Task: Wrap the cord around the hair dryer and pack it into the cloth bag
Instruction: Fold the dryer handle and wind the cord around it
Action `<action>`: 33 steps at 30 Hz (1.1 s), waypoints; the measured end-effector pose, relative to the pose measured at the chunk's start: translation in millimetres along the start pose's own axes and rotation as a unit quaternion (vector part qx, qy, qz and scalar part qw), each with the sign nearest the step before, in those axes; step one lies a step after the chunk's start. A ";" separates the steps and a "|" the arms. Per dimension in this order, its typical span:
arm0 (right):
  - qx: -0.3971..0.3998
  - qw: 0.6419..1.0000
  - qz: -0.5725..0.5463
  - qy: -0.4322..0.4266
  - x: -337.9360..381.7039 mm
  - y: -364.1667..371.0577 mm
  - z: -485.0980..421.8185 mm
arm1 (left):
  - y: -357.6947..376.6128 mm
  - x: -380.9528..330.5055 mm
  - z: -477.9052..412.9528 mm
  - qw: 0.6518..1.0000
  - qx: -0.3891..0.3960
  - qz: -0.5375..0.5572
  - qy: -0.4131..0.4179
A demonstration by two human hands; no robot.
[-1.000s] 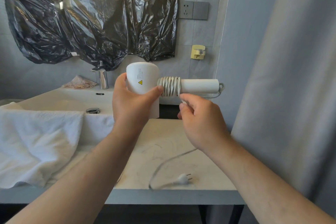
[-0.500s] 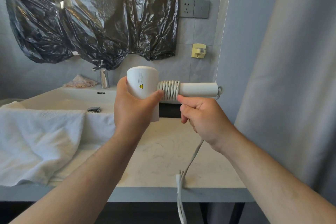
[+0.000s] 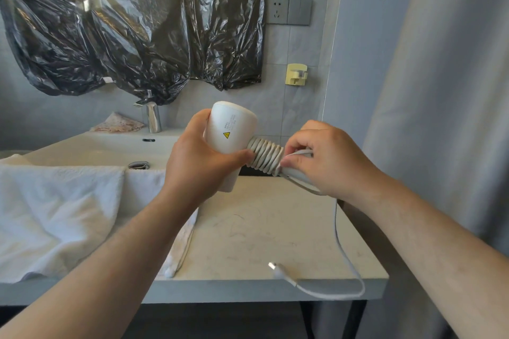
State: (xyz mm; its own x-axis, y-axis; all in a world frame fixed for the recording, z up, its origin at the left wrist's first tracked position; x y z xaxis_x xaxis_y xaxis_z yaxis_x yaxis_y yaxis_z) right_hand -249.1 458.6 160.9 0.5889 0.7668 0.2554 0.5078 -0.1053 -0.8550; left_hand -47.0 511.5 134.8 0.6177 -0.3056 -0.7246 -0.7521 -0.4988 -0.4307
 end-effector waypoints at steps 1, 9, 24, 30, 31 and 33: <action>0.000 1.000 -0.024 0.001 -2.2 -0.5 -0.3 | -0.2 -0.1 -1.2 1.000 0.007 0.013 0.002; 0.031 0.979 -0.191 0.060 -19.8 11.9 0.3 | 1.3 -13.7 -0.3 0.993 0.028 -0.104 0.043; 0.021 0.959 -0.254 0.124 -26.4 17.4 9.1 | 38.7 -23.2 5.8 0.911 -0.012 -0.405 0.077; 0.032 0.951 -0.278 0.129 -30.3 27.0 10.3 | 39.4 -18.9 5.6 0.912 0.010 -0.402 0.082; 0.026 0.952 -0.278 0.129 -30.3 28.1 10.3 | 39.3 -18.9 5.7 0.912 0.010 -0.402 0.081; 0.016 0.953 -0.273 0.129 -29.7 28.5 9.8 | 39.5 -18.9 5.3 0.912 0.011 -0.402 0.085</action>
State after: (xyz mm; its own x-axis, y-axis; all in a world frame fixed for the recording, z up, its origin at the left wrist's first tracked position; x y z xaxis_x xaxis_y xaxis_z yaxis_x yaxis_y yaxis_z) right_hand -258.2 439.1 124.5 0.3801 0.5202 0.7648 0.7661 0.2863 -0.5754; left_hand -89.7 501.9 128.7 0.9965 0.0298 -0.0778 -0.0442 -0.6014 -0.7977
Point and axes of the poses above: each hand's wrist, its own z-axis away from the middle knuckle, its own y-axis out of the palm, x = y × z, the point moved 4 cm from there along -z, towards the middle knuckle, and after that the axes turned 14 degrees about x, right-handed, at the moved point
